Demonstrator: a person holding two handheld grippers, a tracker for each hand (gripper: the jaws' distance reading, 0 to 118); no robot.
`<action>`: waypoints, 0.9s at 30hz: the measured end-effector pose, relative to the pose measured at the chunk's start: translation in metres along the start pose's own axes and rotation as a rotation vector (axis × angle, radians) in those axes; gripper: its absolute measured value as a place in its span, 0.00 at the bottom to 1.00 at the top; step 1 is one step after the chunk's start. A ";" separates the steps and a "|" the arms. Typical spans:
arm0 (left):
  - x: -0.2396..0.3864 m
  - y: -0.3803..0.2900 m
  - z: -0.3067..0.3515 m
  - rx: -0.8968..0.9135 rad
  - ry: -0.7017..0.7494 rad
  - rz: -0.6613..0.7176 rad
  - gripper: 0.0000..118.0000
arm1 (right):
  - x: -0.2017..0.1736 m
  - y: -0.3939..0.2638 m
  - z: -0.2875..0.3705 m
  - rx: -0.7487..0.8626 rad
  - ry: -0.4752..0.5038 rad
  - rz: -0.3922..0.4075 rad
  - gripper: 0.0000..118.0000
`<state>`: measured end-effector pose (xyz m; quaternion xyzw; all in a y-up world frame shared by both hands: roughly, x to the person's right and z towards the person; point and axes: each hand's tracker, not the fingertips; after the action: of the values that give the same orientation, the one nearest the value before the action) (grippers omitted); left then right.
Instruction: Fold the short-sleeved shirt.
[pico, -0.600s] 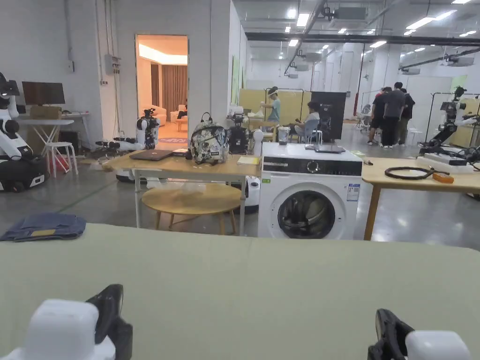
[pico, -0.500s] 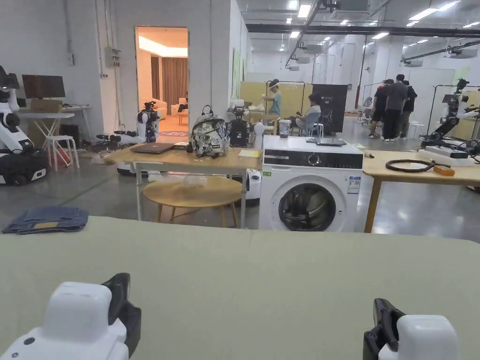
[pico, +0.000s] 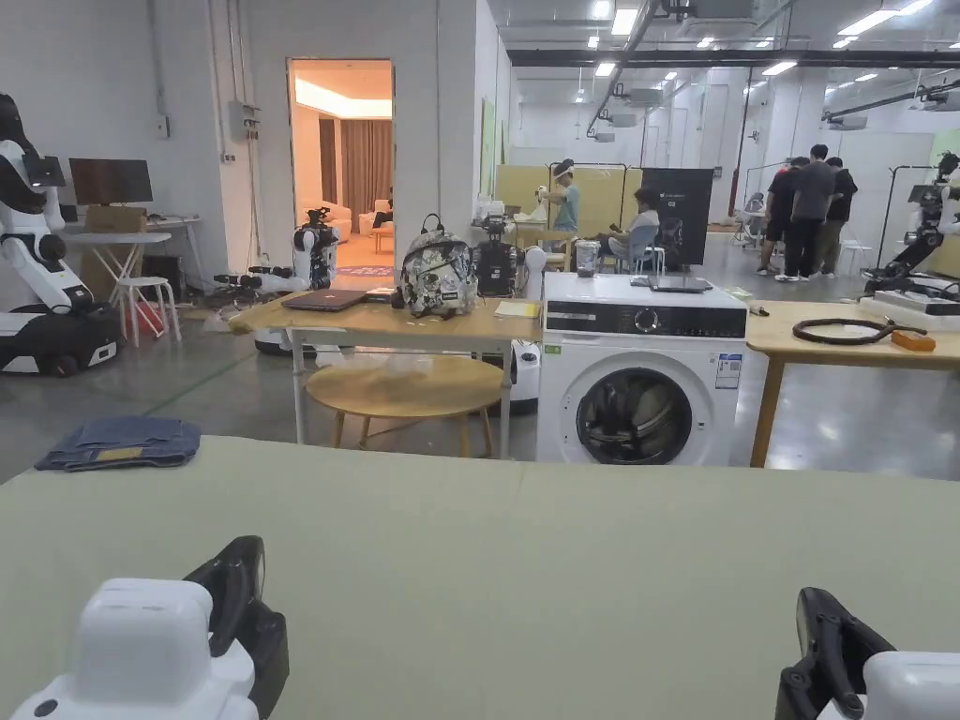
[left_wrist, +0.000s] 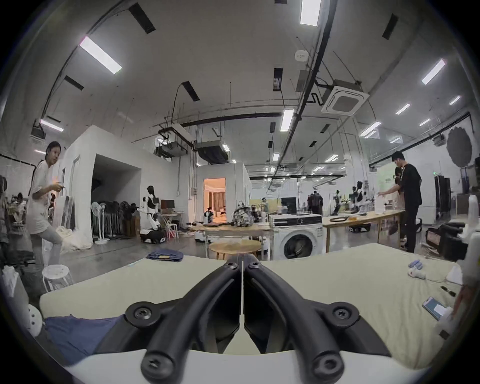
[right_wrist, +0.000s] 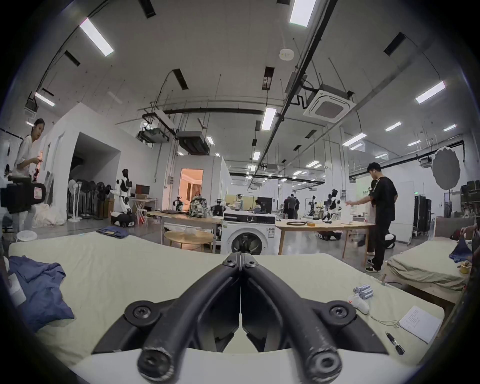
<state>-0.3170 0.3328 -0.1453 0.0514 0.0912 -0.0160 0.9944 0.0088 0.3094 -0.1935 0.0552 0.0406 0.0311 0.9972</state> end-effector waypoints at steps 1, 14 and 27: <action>-0.001 0.000 0.000 0.000 0.004 0.005 0.00 | -0.002 0.002 0.000 0.006 -0.010 0.013 0.00; 0.005 0.012 0.005 -0.007 -0.036 -0.013 0.00 | -0.002 0.004 -0.006 -0.045 -0.003 0.002 0.00; 0.004 0.010 0.001 0.001 -0.037 0.005 0.00 | 0.002 0.002 -0.006 -0.046 0.003 -0.007 0.00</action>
<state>-0.3128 0.3425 -0.1441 0.0517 0.0728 -0.0145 0.9959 0.0104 0.3124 -0.1992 0.0320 0.0418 0.0285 0.9982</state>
